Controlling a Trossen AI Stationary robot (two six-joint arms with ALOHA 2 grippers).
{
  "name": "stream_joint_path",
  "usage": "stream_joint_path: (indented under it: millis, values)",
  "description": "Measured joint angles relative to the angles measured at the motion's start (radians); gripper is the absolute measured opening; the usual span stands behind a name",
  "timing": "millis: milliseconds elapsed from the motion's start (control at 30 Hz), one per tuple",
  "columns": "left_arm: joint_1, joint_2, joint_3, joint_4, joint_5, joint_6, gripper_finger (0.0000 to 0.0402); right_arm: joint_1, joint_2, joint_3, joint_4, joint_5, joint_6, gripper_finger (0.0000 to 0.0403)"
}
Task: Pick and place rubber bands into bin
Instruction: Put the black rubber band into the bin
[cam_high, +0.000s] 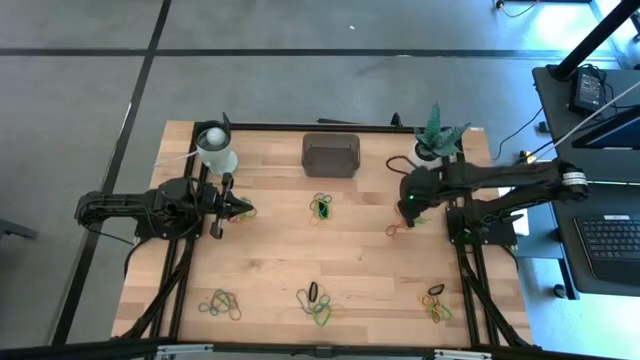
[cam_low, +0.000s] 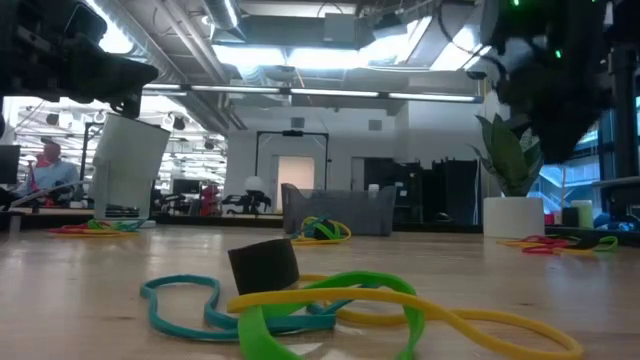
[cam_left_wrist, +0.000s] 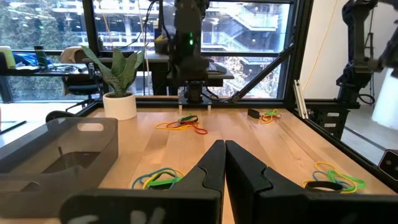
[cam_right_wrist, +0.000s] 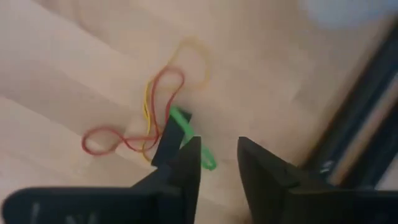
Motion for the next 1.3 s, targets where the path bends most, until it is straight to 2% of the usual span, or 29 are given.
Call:
stream_joint_path:
  millis: [200, 433, 800, 1300]
  values:
    - [0.0, 0.0, 0.0, 0.0, 0.0, 0.0, 0.0006, 0.0, 0.0, -0.146, 0.175, -0.099, 0.07, 0.0152]
    - [0.0, 0.0, 0.0, 0.0, 0.0, 0.0, 0.0006, 0.003, 0.0, -0.225, 0.286, -0.146, 0.118, 0.0176]
    - [0.0, 0.0, 0.0, 0.0, 0.0, 0.0, 0.0006, 0.063, 0.028, -0.278, 0.392, -0.187, 0.222, 0.0166]
    - [0.0, 0.0, 0.0, 0.0, 0.0, 0.0, 0.0006, 0.071, 0.175, -0.279, 0.437, -0.184, 0.203, 0.015]
